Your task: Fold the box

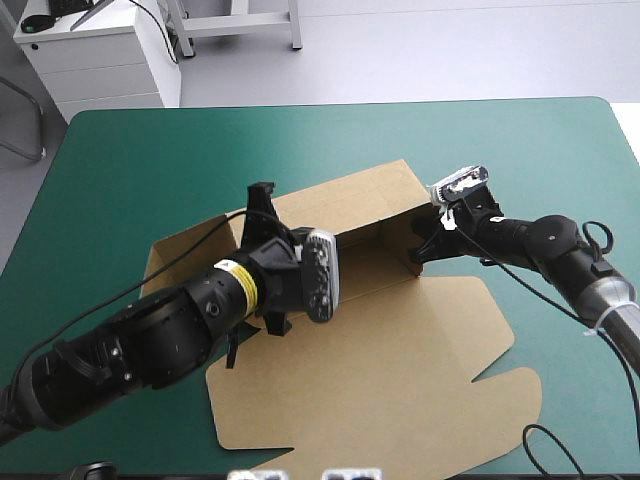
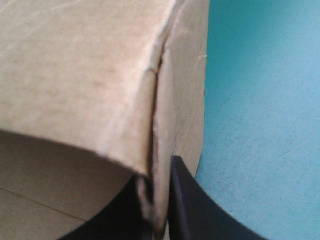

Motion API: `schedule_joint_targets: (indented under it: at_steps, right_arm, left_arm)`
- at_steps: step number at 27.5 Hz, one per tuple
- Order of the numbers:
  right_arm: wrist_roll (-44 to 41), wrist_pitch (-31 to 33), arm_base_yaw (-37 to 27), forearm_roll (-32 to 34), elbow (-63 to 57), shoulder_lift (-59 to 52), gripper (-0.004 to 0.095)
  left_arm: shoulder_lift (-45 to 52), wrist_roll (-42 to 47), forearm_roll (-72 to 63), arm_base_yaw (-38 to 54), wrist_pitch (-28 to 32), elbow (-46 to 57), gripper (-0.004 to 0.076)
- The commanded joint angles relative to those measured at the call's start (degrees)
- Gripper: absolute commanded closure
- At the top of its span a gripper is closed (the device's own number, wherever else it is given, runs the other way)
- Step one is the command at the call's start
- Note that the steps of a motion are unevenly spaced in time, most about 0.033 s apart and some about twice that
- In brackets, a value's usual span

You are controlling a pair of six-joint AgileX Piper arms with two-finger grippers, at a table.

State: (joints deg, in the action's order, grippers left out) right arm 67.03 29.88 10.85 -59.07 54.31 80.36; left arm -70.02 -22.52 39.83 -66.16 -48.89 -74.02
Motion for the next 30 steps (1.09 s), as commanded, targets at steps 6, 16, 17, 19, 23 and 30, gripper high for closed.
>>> schedule_joint_targets:
  at_steps: [6,16,17,19,23,30]
  right_arm:
    - [-7.2,-0.8,-0.2,6.6,1.5,-4.1,0.0924]
    - [-8.9,1.5,-0.2,7.8,1.5,-5.4,0.0925]
    - [-9.5,1.6,-0.2,8.1,1.5,-6.1,0.0926]
    - [-11.2,1.4,-0.2,10.2,1.5,-7.5,0.0925]
    - [-19.1,1.4,-0.2,19.5,1.5,-10.8,0.0926]
    - [-38.1,12.5,-0.2,35.2,5.2,-13.4,0.0926]
  left_arm:
    - [-0.8,-5.0,-28.6,28.7,-11.9,-21.5,0.0705]
    - [-0.9,-5.7,-56.2,66.1,-23.6,-23.6,0.0709]
    - [-0.9,-4.9,-56.2,67.8,-23.3,-23.6,0.0709]
    - [-0.8,-3.7,-56.0,70.2,-23.3,-23.6,0.072]
    - [1.0,-5.1,-55.9,71.8,-23.2,-21.3,0.0731]
    - [9.2,-6.8,-55.5,71.8,-14.6,-6.5,0.0731]
